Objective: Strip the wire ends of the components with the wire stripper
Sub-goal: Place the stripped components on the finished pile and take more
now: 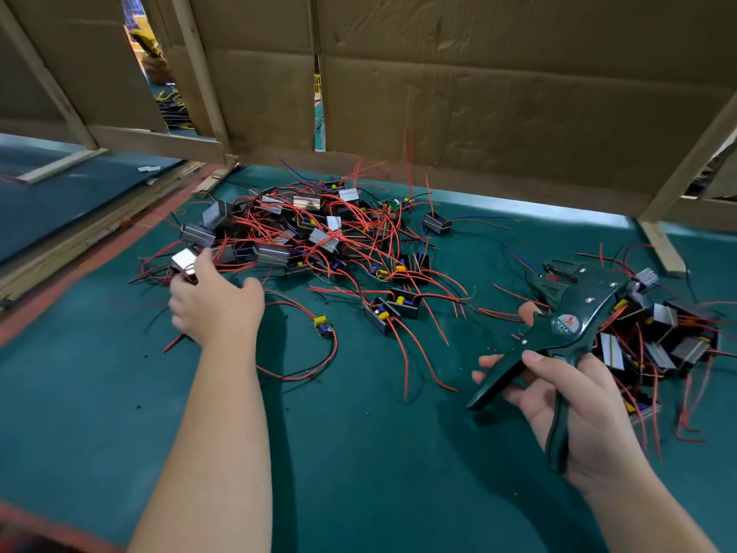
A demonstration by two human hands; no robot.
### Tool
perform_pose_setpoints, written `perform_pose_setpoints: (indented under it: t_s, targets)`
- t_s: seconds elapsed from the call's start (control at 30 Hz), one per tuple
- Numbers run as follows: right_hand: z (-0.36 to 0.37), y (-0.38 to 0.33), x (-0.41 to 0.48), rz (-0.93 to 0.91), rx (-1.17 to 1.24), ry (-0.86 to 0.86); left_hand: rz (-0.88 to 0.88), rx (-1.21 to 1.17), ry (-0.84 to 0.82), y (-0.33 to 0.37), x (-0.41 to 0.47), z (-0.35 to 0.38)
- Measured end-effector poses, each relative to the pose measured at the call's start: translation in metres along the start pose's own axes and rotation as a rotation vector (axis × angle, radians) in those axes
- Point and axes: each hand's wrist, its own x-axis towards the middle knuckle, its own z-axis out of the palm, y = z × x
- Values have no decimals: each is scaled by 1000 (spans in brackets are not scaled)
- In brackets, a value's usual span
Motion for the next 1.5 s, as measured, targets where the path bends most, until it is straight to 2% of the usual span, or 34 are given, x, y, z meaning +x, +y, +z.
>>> perform_pose_setpoints:
  t_s: [0.17, 0.27, 0.33, 0.4, 0.47, 0.53, 0.57, 0.63, 0.77, 0.87, 0.97, 1.03, 1.17, 1.27, 1.4, 1.43, 1.5]
  targets:
    - [2, 2, 1, 8, 4, 10, 269, -295, -4, 11, -14, 5]
    - [2, 3, 1, 8, 4, 0, 533, -494, -14, 23, -28, -5]
    - [2, 3, 1, 3, -2, -7, 689, -506, -53, 31, -40, -9]
    - [1, 2, 1, 2, -1, -7, 696, -371, -41, 36, -49, -9]
    - [1, 2, 1, 4, 0, -4, 571, -149, 62, 37, -53, -8]
    - [1, 1, 1, 1, 5, -5, 479, -58, 139, 39, -56, -12]
    - [1, 1, 1, -2, 5, -9, 492, -82, 171, 41, -58, -15]
    - [1, 1, 2, 10, 3, -4, 636, -141, 200, 44, -63, -22]
    - [1, 2, 2, 37, 18, 3, 1113, -89, -10, 55, -87, -24]
    - [2, 2, 3, 41, 21, 3, 1301, -70, -263, 64, -111, -16]
    - [2, 1, 4, 56, 23, -2, 1270, 110, -546, 63, -128, -1]
    - [2, 1, 4, 60, 22, -5, 1180, 273, -614, 58, -129, 9]
    - [3, 2, 3, 40, 7, -15, 1059, 432, -508, 52, -121, 14]
    - [3, 1, 3, 34, -6, -19, 941, 436, -381, 54, -115, 11]
    - [2, 1, 6, 61, 17, 2, 731, 310, -245, 58, -111, 5]
    - [2, 1, 7, 74, 27, 13, 734, 242, -199, 58, -111, 5]
    - [3, -1, 11, 106, 47, 27, 852, 61, -146, 58, -113, 8]
